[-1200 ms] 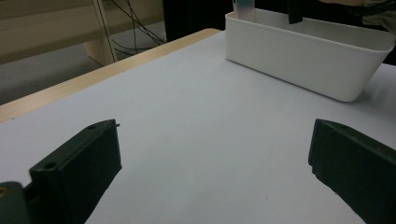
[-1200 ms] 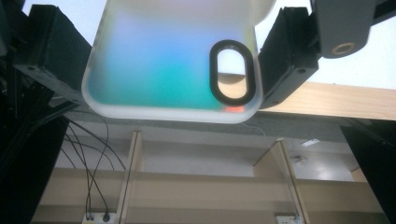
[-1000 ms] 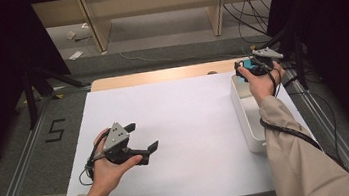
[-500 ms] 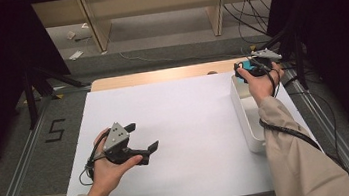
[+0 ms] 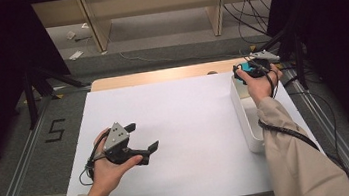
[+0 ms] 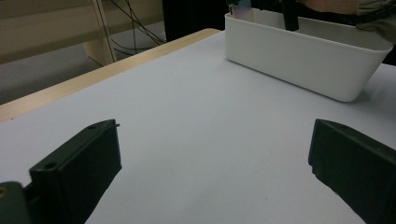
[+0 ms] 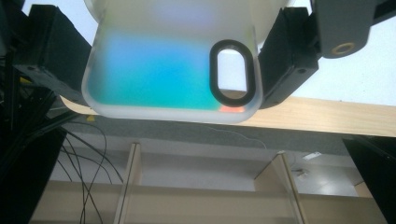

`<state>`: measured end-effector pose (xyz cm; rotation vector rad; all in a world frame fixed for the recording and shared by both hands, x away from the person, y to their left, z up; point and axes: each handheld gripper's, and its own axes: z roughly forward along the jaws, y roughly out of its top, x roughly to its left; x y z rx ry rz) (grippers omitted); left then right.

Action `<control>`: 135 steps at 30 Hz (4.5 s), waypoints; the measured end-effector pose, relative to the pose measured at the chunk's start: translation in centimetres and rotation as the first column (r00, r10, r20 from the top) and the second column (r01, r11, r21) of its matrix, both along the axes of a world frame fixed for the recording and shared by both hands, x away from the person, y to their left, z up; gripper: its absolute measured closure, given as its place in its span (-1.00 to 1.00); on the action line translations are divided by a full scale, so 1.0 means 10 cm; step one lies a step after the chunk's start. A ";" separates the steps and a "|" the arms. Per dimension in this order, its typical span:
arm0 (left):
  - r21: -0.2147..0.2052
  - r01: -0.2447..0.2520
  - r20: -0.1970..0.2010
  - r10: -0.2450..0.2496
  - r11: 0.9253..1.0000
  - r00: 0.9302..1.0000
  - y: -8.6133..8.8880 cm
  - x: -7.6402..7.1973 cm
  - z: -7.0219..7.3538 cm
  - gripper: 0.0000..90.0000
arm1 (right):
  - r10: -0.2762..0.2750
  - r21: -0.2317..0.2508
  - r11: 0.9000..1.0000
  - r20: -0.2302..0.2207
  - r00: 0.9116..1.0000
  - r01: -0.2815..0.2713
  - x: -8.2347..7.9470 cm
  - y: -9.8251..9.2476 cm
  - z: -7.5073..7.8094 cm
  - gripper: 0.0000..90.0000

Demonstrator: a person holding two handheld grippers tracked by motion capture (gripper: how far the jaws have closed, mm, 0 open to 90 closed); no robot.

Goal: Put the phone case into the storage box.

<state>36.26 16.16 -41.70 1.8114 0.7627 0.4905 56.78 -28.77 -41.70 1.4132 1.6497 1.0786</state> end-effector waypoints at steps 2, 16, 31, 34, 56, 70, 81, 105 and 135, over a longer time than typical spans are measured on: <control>-0.001 -0.001 -0.002 0.001 1.000 1.000 0.00 0.00 0.00 -0.96 | 0.000 -0.001 1.000 0.003 1.000 0.000 0.00 0.00 0.00 -0.60; -0.002 -0.001 -0.001 0.001 1.000 1.000 0.00 0.00 0.00 -0.96 | 0.004 -0.019 1.000 0.001 1.000 -0.004 0.03 0.03 -0.03 -0.60; -0.002 0.000 0.000 0.000 1.000 1.000 0.00 0.00 0.00 -0.96 | 0.008 -0.024 1.000 -0.003 1.000 -0.008 0.07 0.04 -0.10 -0.61; -0.001 0.001 0.000 -0.001 1.000 1.000 0.00 0.00 0.00 -0.96 | 0.008 -0.018 1.000 -0.003 1.000 -0.008 0.07 0.03 -0.11 -0.65; 0.002 0.000 -0.001 0.000 1.000 1.000 -0.01 0.00 0.00 -0.96 | 0.040 0.038 0.999 -0.019 0.999 -0.039 0.02 -0.02 -0.02 -0.94; 0.003 -0.003 0.000 0.003 1.000 1.000 0.00 0.01 -0.01 -0.96 | 0.054 0.042 0.998 -0.008 0.998 -0.054 -0.11 -0.05 0.03 -0.92; 0.004 -0.005 0.000 0.005 1.000 1.000 0.00 0.01 -0.01 -0.96 | 0.084 0.038 0.996 0.010 0.996 -0.084 -0.23 -0.05 0.09 -0.84; 0.002 -0.006 -0.002 0.006 1.000 1.000 -0.01 0.01 -0.01 -0.96 | 0.164 0.040 0.985 0.050 0.985 -0.166 -0.61 -0.04 0.15 -0.69; 0.001 -0.010 0.000 0.010 1.000 1.000 -0.01 0.00 0.00 -0.96 | 0.280 0.038 0.958 0.070 0.958 -0.283 -0.91 0.05 0.25 -0.66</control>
